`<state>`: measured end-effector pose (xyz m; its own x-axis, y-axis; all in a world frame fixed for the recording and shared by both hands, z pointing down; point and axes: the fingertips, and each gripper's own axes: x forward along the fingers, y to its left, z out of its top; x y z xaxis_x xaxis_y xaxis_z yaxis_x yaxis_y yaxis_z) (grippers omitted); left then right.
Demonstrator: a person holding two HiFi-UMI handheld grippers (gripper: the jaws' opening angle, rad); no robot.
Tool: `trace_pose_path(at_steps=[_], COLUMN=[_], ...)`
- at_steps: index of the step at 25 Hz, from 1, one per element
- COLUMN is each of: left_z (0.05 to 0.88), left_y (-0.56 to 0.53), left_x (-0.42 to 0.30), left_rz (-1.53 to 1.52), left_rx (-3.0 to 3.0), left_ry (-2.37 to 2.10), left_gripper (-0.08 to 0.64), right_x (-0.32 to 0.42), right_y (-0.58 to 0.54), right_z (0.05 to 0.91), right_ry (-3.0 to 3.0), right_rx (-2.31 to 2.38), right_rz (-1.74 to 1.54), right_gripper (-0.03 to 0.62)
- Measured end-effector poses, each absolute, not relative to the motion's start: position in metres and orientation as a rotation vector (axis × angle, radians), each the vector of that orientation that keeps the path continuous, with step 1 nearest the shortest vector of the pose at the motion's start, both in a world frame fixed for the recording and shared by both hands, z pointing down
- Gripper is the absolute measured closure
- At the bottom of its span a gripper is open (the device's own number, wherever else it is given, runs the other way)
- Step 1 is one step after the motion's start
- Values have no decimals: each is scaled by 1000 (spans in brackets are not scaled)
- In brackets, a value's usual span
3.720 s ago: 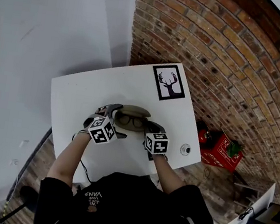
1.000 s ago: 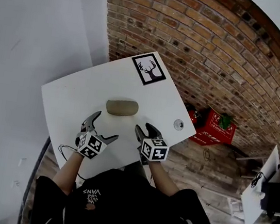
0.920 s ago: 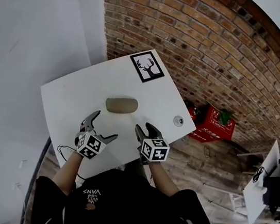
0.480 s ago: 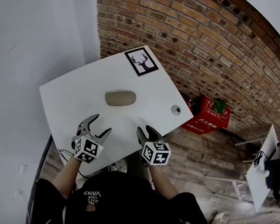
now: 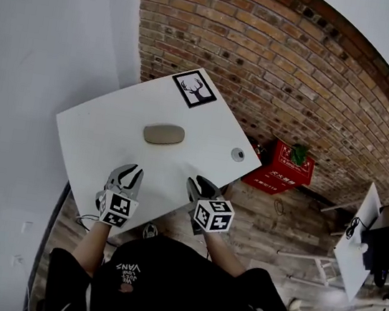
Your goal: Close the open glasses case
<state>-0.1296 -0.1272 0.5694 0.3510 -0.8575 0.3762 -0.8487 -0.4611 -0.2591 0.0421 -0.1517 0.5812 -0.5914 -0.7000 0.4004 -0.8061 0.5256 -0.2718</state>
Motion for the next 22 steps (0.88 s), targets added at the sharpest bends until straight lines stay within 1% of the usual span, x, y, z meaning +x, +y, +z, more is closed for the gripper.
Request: trace_pose_path(at_steps=[4,8,16,19,22], left_z=[558,558,564,564,565], left_y=[-114,-96,-42,-21,-1], left_x=[-121,-112,-94,-86,-78], left_rz=[-663,-593,-601,-599,-602], left_rx=[-2573,-2591,-2540,-2516,-2506], left_ry=[1735,1872,1985,2010,2016], left_gripper=[549,549,549,549,550], right_x=[46,56,76,82,86], right_y=[-138,-122,-87,-69,-51], right_z=[573,564,557,556,557], right_ry=[-2566,-2609,-2653,-2674,-2684], right_rx=[1196,1132,1057,1030,998], right_rz=[621,606,570,557,548], right_gripper=[479,503,555,591,591])
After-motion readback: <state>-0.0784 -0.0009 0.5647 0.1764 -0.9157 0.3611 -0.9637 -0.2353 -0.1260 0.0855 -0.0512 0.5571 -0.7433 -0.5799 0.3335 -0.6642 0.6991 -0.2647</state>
